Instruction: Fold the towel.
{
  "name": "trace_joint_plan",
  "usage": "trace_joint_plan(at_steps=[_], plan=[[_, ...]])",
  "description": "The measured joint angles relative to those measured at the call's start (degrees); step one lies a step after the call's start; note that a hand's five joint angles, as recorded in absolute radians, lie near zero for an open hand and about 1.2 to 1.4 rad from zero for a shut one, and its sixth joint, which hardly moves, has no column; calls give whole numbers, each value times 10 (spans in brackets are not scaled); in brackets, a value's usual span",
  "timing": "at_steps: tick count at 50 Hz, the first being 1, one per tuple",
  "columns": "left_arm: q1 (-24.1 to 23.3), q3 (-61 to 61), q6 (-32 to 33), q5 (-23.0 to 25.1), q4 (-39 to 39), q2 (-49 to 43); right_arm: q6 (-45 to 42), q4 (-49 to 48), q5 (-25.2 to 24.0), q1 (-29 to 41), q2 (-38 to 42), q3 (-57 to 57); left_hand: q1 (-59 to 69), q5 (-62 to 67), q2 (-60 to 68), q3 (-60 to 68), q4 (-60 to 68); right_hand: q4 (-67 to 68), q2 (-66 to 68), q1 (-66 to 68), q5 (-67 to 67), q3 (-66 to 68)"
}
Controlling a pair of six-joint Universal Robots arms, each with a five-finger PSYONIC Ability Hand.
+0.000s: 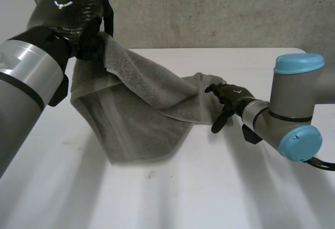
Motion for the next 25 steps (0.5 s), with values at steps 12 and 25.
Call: trace_joint_plan(at_steps=[12,25], plan=[[23,-60,-34,4,-11,41,-168,49,-4,-24,28,-59,0,0,0,0,0,114,118,146,103,118],[35,-106,-33,6,-8,40,-197,138,-16,-19,155,-198,0,0,0,0,0,122,125,156,113,126]])
